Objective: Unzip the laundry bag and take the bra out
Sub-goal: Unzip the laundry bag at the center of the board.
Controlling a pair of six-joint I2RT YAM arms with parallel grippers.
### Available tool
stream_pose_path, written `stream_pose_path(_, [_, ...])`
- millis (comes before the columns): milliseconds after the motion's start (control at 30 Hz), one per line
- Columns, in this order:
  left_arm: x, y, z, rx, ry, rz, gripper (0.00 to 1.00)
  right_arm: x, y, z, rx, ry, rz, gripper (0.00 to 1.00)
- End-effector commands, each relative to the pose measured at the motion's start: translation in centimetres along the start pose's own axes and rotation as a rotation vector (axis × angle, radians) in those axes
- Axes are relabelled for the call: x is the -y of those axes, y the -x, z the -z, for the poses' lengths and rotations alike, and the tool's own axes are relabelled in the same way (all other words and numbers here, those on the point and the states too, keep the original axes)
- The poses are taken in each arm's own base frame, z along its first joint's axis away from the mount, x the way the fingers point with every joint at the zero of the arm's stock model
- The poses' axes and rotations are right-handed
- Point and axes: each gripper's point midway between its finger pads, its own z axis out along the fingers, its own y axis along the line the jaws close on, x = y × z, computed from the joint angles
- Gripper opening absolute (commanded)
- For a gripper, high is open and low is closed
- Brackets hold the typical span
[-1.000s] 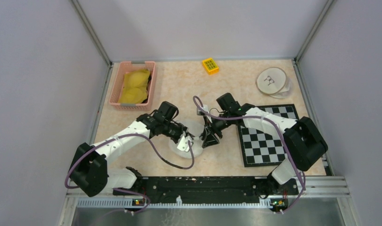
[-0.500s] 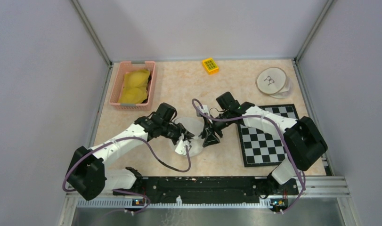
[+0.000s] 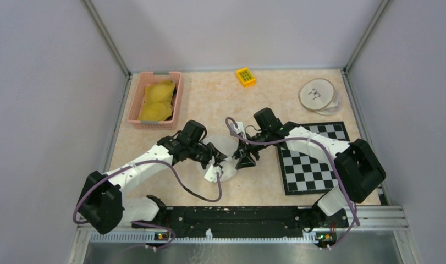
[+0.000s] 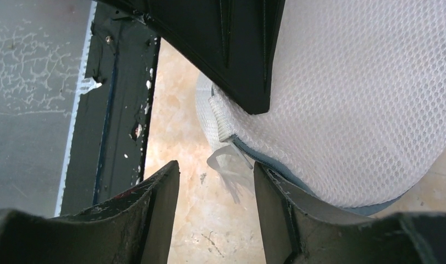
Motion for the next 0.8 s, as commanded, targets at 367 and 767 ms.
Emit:
stream_pose_path(367, [0.1, 3.5, -0.8, 0.110, -0.013, -0.224, 0.00, 0.7, 2.5, -0.5, 0.057, 0.025, 0.079, 0.55])
stream_pose_path(767, [-0.7, 3.0, -1.6, 0.108, -0.027, -0.092, 0.00, -0.1, 4.3, 0.2, 0.065, -0.024, 0.172, 0.40])
